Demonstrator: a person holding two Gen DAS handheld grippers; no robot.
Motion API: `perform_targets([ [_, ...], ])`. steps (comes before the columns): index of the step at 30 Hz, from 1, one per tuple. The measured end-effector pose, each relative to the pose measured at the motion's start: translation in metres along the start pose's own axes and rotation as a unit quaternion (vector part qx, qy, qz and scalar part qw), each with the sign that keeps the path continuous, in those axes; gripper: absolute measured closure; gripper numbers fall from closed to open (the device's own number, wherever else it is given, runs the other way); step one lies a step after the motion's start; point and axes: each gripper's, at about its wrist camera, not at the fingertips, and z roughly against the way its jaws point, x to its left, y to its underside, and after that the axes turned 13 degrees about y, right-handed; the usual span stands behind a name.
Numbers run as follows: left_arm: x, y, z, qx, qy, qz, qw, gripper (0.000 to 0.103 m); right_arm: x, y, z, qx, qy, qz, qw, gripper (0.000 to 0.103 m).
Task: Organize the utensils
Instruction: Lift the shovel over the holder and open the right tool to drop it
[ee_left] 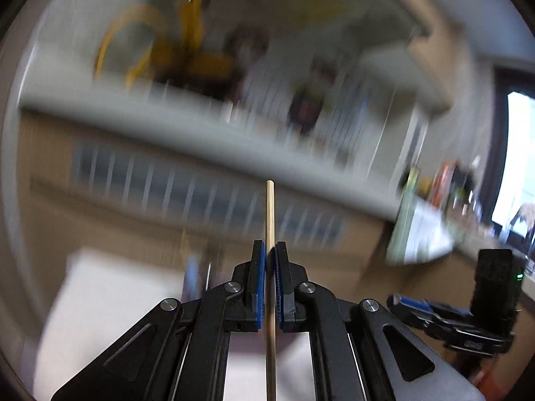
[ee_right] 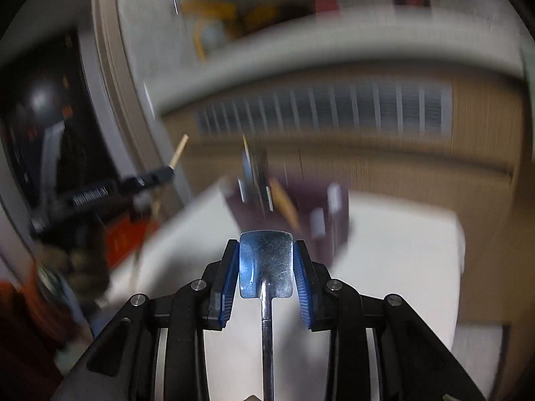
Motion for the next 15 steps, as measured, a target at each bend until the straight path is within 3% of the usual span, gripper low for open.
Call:
perform_targets([
  [3,-0.004,-0.030,-0.011,-0.086,0.013,-0.016,0.9961,0.098,0.012,-0.054,0.015,-0.080,0.005,-0.007,0.997,0.074],
  [6,0.005,-0.038,-0.025,-0.116,0.001,-0.022,0.9930,0.098,0.015,-0.084,0.009,-0.136,0.007,-0.021,0.990,0.074],
  [11,0.035,-0.024,-0.053,-0.115,-0.028,-0.026,0.9926,0.098,0.017,-0.088,-0.034,-0.164,0.025,-0.028,0.986,0.074],
  [15,0.061,-0.006,-0.078,-0.093,-0.045,-0.023,0.9944,0.098,0.013,-0.077,-0.080,-0.151,0.053,-0.016,0.987,0.074],
])
